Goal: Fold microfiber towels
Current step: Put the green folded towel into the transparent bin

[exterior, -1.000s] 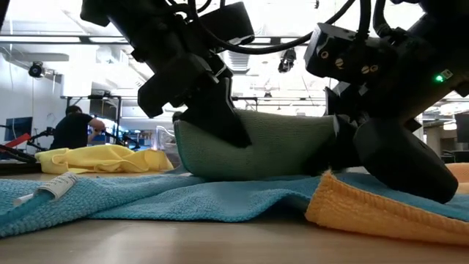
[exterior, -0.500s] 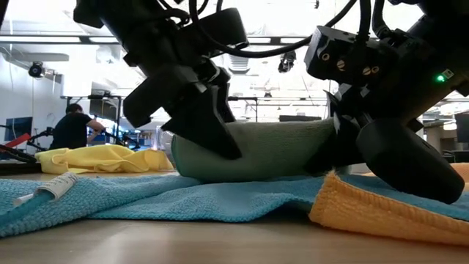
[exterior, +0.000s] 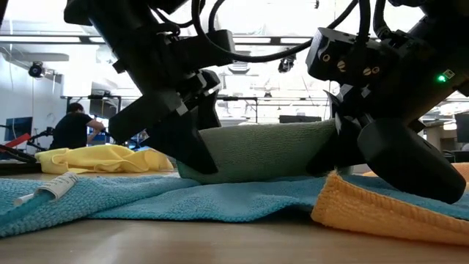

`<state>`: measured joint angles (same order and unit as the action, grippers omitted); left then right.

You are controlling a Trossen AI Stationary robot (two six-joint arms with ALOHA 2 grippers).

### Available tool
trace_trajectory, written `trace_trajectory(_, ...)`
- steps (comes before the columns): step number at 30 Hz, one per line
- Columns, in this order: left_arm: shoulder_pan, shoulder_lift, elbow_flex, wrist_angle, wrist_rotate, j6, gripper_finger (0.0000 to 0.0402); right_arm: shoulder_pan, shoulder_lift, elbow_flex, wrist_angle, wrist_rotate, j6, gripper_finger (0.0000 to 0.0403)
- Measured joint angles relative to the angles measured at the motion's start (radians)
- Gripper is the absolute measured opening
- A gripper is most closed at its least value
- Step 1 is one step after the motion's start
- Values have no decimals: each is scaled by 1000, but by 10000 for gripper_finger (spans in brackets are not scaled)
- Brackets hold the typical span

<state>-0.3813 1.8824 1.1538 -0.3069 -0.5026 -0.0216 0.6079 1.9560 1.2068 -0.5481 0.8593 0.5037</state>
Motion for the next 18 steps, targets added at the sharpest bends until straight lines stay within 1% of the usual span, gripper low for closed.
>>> trace_trajectory(9, -18, 10, -1, 23, 10, -26, 330, 0, 0, 0, 0, 0, 9, 18)
trace_trajectory(14, -37, 11, -1, 88, 14, -26, 334, -4, -7, 0, 2, -6, 29, 18)
trace_trajectory(18, -41, 14, -1, 111, -9, -26, 335, -11, -29, 0, 1, -14, 61, 18)
